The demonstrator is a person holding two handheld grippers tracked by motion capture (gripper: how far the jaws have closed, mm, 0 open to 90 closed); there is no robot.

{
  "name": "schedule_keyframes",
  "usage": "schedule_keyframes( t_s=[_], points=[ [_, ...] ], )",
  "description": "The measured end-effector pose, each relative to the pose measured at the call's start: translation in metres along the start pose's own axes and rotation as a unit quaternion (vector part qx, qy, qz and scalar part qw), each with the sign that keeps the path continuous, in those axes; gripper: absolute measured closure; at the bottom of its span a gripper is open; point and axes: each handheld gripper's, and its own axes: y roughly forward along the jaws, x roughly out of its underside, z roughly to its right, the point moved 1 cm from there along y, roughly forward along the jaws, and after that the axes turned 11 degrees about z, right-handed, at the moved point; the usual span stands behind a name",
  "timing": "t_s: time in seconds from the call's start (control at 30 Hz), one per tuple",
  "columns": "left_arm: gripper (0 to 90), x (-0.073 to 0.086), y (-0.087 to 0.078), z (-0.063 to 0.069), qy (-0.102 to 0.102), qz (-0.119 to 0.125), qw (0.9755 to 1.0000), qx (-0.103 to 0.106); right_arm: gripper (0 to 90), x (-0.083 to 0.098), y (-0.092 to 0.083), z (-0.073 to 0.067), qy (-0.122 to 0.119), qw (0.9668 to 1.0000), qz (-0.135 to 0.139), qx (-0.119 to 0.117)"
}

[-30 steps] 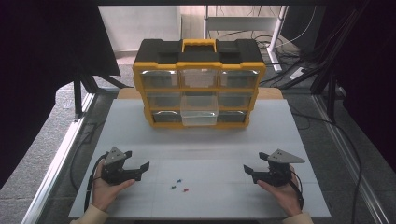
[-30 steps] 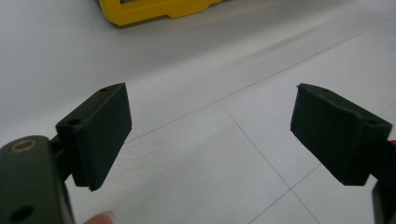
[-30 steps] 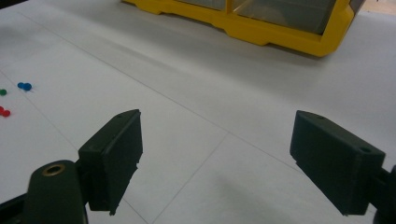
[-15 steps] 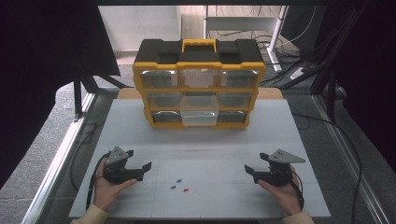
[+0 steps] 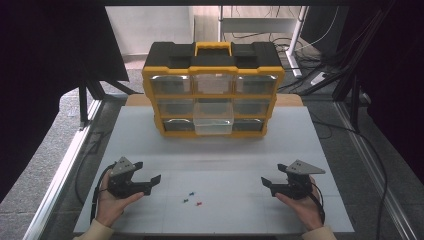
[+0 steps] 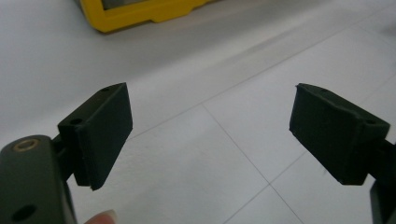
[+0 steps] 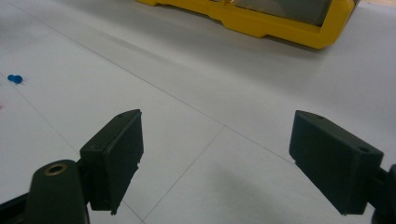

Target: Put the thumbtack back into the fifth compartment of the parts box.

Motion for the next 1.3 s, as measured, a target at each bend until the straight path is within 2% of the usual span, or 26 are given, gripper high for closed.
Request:
schedule_keyframes(
  t_s=[0.17,0.3,0.33,0.7,1.0,1.13,1.3],
  points=[
    [13.1,-0.006,0.003,0.004,0.01,-0.005,0.9998,0.015,18.4,0.0,-0.001,0.002,0.002,1.0,0.001,0.003],
    [12.6,-0.011,0.004,0.008,0.018,-0.006,0.9997,0.016,18.4,0.0,-0.003,0.001,-0.001,1.0,-0.001,0.003],
    [12.5,-0.012,0.006,0.009,0.022,-0.014,0.9995,0.019,18.6,0.0,-0.002,0.0,-0.001,1.0,-0.001,-0.001],
    [12.6,-0.026,0.011,0.017,0.032,-0.022,0.9982,0.046,18.8,0.001,-0.001,0.0,-0.002,1.0,-0.003,-0.001],
    [12.7,-0.03,0.018,0.03,0.055,-0.058,0.9936,0.08,18.9,0.001,0.002,-0.001,-0.006,0.9999,-0.01,0.0],
    [13.2,-0.031,0.023,0.034,0.059,-0.069,0.9918,0.09,18.9,0.001,0.002,-0.002,-0.007,0.9999,-0.011,0.001],
    [13.4,-0.029,0.032,0.039,0.07,-0.091,0.9877,0.106,18.9,0.002,0.003,0.0,-0.006,0.9999,-0.012,0.003]
  ],
)
